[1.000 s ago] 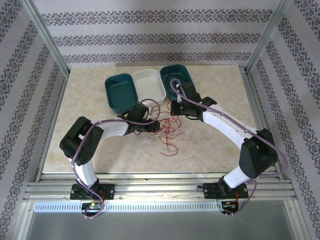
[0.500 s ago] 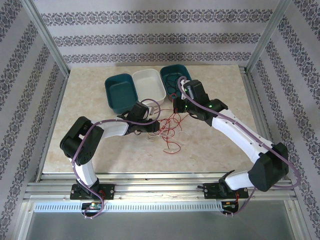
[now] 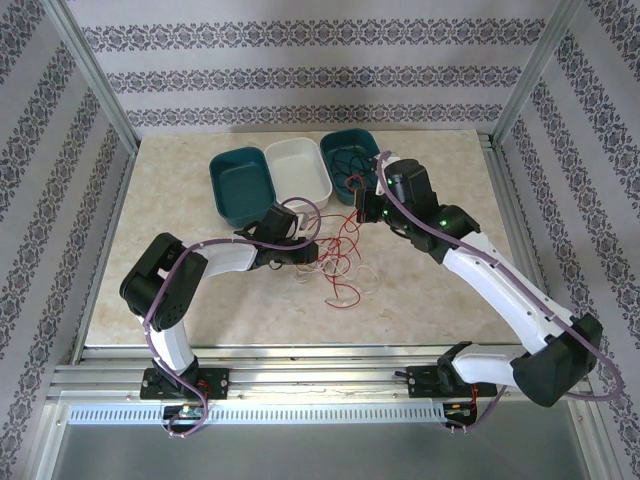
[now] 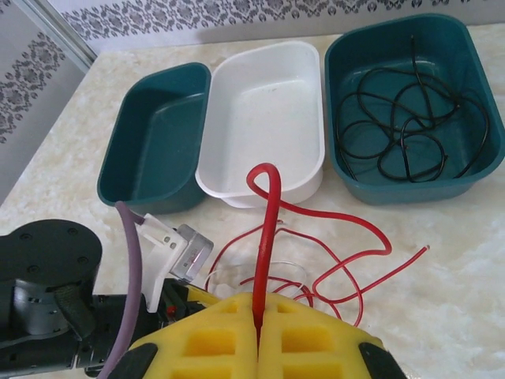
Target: Untangle the cables
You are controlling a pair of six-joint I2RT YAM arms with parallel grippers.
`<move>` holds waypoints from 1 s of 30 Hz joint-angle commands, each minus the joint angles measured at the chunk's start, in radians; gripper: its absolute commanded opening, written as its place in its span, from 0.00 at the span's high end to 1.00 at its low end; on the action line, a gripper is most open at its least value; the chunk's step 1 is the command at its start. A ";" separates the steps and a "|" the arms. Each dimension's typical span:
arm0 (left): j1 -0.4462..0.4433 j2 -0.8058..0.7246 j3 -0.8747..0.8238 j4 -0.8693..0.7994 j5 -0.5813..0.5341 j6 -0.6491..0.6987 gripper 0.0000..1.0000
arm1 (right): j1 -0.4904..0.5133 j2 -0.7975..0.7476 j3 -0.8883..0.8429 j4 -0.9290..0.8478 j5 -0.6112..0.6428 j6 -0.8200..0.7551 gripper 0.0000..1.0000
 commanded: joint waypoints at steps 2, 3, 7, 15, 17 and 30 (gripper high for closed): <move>0.001 0.000 -0.001 0.031 0.009 0.000 0.69 | 0.008 -0.055 0.014 -0.009 0.023 -0.016 1.00; 0.001 0.000 -0.001 0.032 0.009 -0.001 0.70 | 0.008 -0.062 0.014 -0.010 0.019 -0.016 1.00; 0.000 0.001 -0.005 0.036 0.007 -0.007 0.71 | 0.004 -0.089 0.027 -0.013 -0.018 -0.023 1.00; 0.001 -0.027 -0.030 0.054 0.006 -0.022 0.73 | 0.005 -0.161 0.031 0.002 -0.073 -0.024 1.00; 0.000 -0.047 -0.039 0.063 0.000 -0.021 0.73 | 0.003 -0.180 0.032 0.001 -0.078 -0.023 1.00; 0.002 -0.255 -0.027 0.096 -0.055 0.181 0.41 | 0.004 -0.216 0.023 0.020 -0.199 -0.035 1.00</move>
